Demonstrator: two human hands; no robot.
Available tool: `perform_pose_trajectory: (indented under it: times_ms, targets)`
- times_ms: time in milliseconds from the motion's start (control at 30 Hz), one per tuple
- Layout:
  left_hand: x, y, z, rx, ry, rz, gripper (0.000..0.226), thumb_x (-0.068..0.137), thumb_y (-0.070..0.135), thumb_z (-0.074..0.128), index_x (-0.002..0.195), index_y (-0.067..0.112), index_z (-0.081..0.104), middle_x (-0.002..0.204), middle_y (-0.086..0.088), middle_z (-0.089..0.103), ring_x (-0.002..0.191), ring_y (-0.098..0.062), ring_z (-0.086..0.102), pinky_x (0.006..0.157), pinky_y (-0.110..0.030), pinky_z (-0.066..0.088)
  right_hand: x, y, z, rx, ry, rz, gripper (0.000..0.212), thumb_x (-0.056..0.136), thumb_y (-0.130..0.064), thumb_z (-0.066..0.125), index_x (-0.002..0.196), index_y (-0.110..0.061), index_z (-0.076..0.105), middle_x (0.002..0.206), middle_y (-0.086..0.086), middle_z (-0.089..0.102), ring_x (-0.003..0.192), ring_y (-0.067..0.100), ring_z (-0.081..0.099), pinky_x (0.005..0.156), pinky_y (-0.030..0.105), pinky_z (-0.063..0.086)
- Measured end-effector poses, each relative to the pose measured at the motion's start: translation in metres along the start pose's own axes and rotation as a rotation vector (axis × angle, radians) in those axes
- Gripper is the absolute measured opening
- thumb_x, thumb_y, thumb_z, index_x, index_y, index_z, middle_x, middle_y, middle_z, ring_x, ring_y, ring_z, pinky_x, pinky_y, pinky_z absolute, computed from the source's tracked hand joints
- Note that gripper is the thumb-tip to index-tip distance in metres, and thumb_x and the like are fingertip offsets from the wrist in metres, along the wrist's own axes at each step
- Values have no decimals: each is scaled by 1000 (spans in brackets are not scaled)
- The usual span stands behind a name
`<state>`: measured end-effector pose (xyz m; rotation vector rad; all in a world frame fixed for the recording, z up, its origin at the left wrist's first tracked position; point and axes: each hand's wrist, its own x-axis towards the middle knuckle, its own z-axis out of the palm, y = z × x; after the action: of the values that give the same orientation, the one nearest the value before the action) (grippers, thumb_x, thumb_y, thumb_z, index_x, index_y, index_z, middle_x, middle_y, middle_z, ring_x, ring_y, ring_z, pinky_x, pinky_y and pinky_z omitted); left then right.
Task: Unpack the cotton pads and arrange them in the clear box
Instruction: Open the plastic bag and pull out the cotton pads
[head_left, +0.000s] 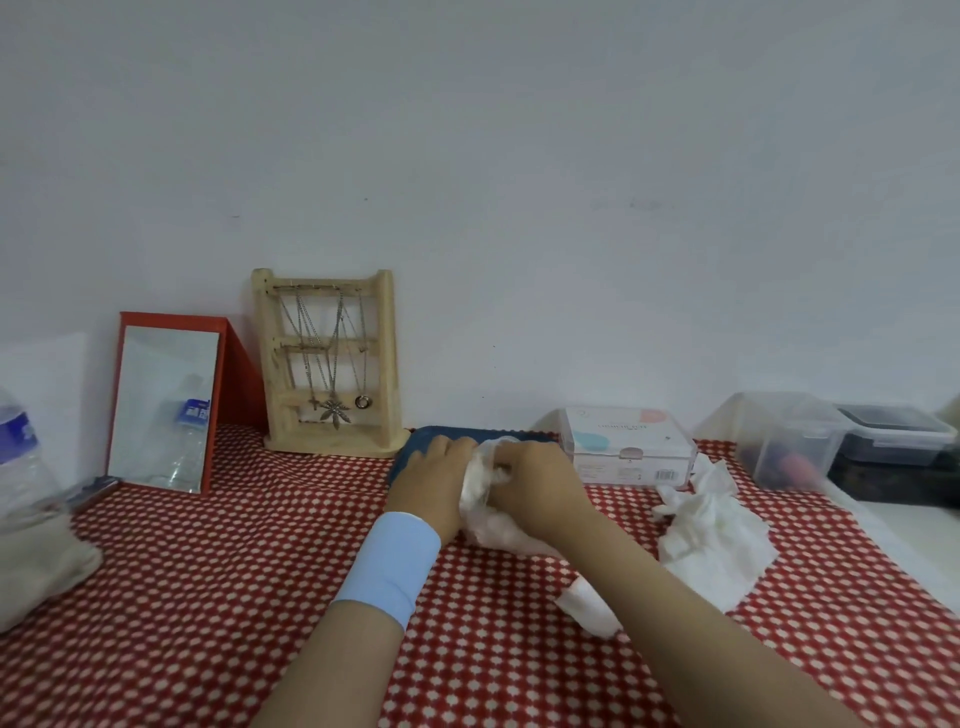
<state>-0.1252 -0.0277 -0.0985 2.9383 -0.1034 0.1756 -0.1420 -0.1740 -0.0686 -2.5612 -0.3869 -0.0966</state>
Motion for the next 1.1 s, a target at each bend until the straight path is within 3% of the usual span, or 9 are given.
perform_pose_trajectory:
  times_ms: [200,300,433,533,667,867,933,1000,1100]
  targets:
    - [-12,12,-16,132,-15,-108,64,89,16,68,144,15,35,144,-11,42,133,-35,43,107,-41,43,-28,26,-38,261,191,-49,18,83,-16,74,88,-33,75,71,-18,60,65,-4,53,58,12,37]
    - [-19,22,-27,141,-254,-146,116,79,22,85,161,19,3,165,-15,15,150,-41,23,119,-49,32,-34,47,-62,181,160,-15,15,82,-17,74,81,-32,74,79,-10,67,80,14,65,68,20,46]
    - [-32,49,-55,229,-394,-48,142,76,38,87,155,27,-30,168,-10,-23,156,-34,-15,125,-60,4,-49,77,-72,-189,-40,70,50,84,-29,76,133,-31,62,129,-2,62,115,20,59,92,27,45]
    - [-29,70,-66,84,-254,153,111,89,35,73,161,29,-10,170,-3,-14,157,-29,-10,127,-49,5,-60,91,-73,-256,-183,90,61,88,-40,70,145,-38,48,143,-2,55,128,21,52,107,35,41]
    - [-32,115,-53,-282,-183,338,61,103,31,52,159,28,29,161,1,35,147,-23,35,118,-34,31,-67,96,-86,-248,-125,16,64,90,-40,59,151,-34,39,153,-1,46,141,22,40,120,44,20]
    - [-32,148,-5,-292,-327,312,74,94,28,54,157,43,16,151,-1,47,119,-23,59,96,-37,52,-69,129,-105,-287,33,91,52,96,-38,47,147,-29,44,156,0,43,143,23,38,117,49,29]
    - [-34,150,3,-265,-376,285,85,93,28,61,159,40,10,157,-2,37,124,-24,54,90,-33,50,-75,136,-98,-255,-152,149,61,95,-51,48,152,-33,37,158,-2,40,146,24,34,117,51,28]
    - [-35,152,8,-200,-427,291,104,88,37,71,160,40,-3,166,2,22,144,-25,36,107,-37,43,-83,137,-92,-194,-337,181,61,96,-53,51,151,-30,38,153,-1,46,141,23,42,110,39,35]
    - [-31,157,7,18,-441,307,115,79,63,71,160,41,-7,170,6,9,156,-26,5,124,-52,16,-86,144,-98,-109,-324,171,46,99,-46,50,141,-28,53,145,1,54,133,21,50,102,33,38]
